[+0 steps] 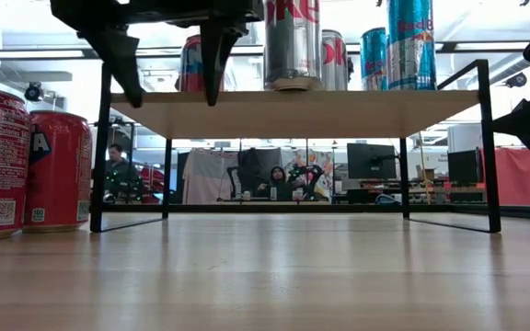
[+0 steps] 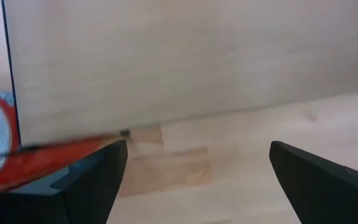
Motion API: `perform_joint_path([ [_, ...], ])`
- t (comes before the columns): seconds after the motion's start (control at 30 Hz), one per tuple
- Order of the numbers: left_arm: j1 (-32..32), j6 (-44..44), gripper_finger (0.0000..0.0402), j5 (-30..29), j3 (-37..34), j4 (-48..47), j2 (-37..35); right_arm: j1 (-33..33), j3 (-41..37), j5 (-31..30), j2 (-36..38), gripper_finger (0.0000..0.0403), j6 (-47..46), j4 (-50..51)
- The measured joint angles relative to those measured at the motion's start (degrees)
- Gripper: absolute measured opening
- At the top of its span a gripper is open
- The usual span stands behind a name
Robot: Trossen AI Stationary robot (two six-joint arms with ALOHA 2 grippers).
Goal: Place canned beverage on shelf
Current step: Adjust the shelf, then adjust the silver red soda can on the shelf
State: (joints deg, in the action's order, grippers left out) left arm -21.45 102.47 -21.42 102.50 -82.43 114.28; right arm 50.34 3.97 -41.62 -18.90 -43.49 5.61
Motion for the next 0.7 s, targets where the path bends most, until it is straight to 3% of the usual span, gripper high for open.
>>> perform_joint_path([
  [0.3,-2.30,2.19,0.0378,3.73,3.48,0.82,-0.68,0.00,0.00,-0.01,0.00,0.0384,-0.01,0.00],
  [0.47,-6.18,3.62,0.0378,-3.27,7.57,0.87,-0.41,0.01,0.00,0.01,0.00,0.0384,0.01,0.00],
  [0.7,-12.01,5.94,0.0378,-16.36,7.66,1.45,0.99,0.01,0.00,0.00,0.00,0.0384,0.00,0.00],
])
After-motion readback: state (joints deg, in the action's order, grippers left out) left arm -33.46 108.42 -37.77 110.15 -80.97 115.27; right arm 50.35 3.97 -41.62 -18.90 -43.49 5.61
